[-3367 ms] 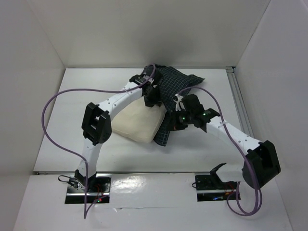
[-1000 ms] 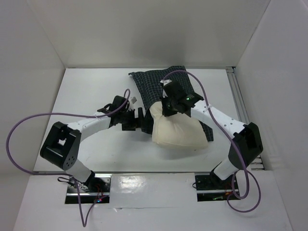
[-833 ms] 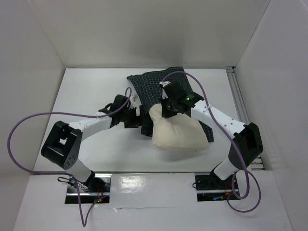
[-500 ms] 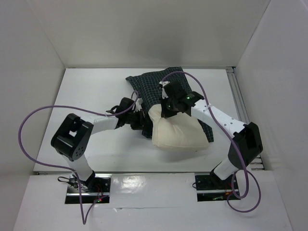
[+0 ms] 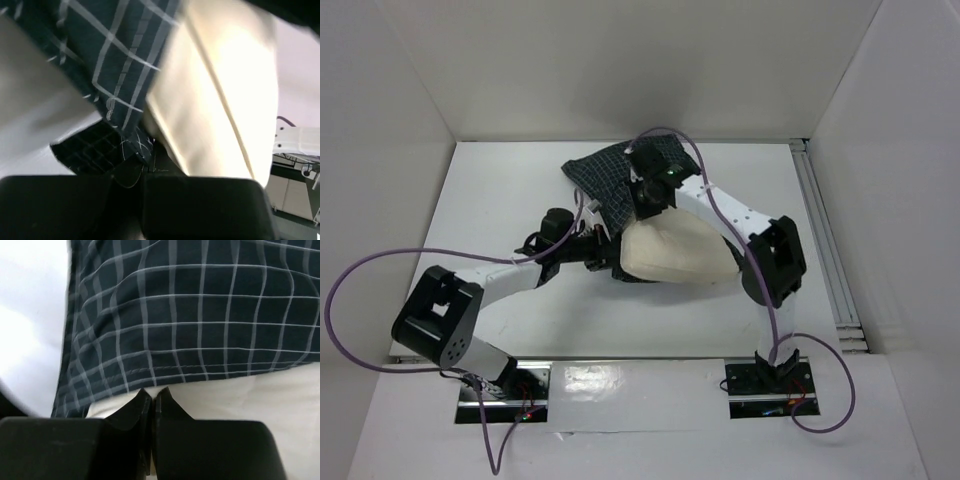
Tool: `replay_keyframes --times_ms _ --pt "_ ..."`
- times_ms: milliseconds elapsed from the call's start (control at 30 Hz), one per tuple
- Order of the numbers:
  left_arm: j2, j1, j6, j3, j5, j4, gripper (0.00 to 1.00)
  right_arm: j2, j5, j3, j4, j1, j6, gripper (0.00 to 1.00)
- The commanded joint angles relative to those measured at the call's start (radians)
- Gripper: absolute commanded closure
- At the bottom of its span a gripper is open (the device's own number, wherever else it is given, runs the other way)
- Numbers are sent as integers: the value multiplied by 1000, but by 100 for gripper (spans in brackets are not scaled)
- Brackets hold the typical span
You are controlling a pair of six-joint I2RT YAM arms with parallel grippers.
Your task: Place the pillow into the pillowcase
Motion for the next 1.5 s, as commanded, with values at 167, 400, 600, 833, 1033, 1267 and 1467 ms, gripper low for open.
replay_keyframes --times_ms 167,400,600,833,1033,1267,1467 --pt "-172 -19 -29 34 255 57 100 240 196 513 82 -117 14 100" --pt "-205 -9 53 166 292 -98 100 127 192 547 143 -131 14 100" --pt "-333 0 72 96 222 -227 100 130 127 231 236 28 69 100" --pt "-605 0 199 136 -57 -641 8 26 9 76 258 98 103 39" --pt "-588 20 323 294 -162 -825 5 -267 59 -154 234 -30 115 8" --pt "-227 -34 299 496 -306 -899 23 -326 9 -395 232 -307 156 22" --pt "42 -130 317 752 -510 -1114 5 -283 -174 -543 339 -326 210 46"
